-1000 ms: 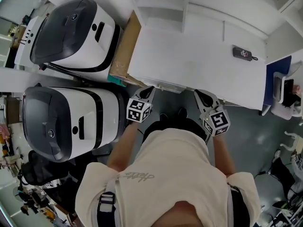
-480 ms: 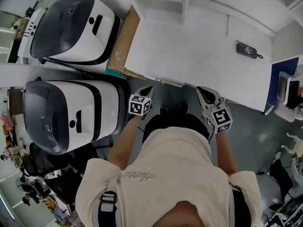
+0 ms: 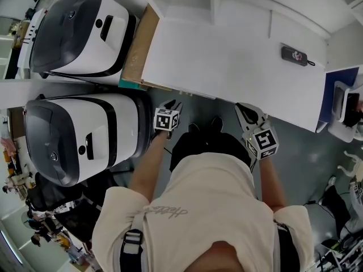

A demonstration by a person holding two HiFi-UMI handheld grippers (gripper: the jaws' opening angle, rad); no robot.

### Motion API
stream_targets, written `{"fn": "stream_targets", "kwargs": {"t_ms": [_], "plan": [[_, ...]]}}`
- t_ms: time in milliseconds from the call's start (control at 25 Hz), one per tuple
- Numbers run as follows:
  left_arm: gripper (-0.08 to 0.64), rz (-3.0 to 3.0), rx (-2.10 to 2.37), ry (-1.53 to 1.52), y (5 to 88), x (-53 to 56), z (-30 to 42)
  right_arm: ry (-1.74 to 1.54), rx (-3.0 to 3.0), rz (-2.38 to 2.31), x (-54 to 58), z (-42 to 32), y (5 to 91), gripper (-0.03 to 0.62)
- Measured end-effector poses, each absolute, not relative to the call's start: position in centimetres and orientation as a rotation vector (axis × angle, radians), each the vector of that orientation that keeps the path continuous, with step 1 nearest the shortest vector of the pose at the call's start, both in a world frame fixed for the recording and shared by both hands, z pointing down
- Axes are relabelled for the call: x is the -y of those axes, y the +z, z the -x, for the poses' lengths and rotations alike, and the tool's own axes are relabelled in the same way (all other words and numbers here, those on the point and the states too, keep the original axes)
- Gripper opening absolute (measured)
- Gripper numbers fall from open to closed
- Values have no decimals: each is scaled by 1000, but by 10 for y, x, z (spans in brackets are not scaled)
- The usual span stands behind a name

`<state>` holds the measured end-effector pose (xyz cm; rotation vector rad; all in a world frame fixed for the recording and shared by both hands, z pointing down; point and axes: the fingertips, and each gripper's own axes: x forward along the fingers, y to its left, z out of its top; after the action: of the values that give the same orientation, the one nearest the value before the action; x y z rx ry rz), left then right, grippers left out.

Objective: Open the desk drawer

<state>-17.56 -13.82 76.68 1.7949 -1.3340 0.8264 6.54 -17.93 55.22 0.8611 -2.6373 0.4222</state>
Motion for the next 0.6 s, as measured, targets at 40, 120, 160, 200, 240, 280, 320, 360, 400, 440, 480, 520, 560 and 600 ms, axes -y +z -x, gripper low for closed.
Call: {"fn": "stream_targets", "kwargs": {"t_ms": [40,120,160,200,240,280,320,360,400,440,480,520,560,600], "plan": [[130,-1792,1332,839,769,139,175,426,2636,-861,181,-66,553,2],[129,-1790,1329,862,773,143,175,430,2632,-860,185,-66,555,2],[130,-1787,1326,871,776,145,176,433,2630,-859,187,-65,556,2],[129,-1782,1323,878,779,147,177,437,2629,-859,189,-65,557,2],[130,-1775,1319,886,783,148,178,441,2628,-858,191,-65,558,2],[130,-1768,1315,895,789,149,179,444,2627,-857,192,-65,559,2],[130,-1762,1310,903,795,150,179,448,2625,-857,194,-65,561,2],[129,-1756,1305,911,801,152,181,452,2623,-858,196,-66,563,2],[130,-1753,1302,918,807,155,182,456,2618,-859,197,-67,565,2],[130,-1750,1298,925,813,158,184,462,2613,-863,198,-68,568,2],[130,-1749,1295,930,819,162,185,470,2605,-867,199,-69,572,2],[130,-1746,1293,937,825,166,186,481,2595,-871,199,-72,576,2],[130,-1740,1292,943,832,168,187,494,2583,-872,198,-74,581,2],[130,-1731,1291,949,837,170,188,508,2569,-871,196,-77,587,2]]}}
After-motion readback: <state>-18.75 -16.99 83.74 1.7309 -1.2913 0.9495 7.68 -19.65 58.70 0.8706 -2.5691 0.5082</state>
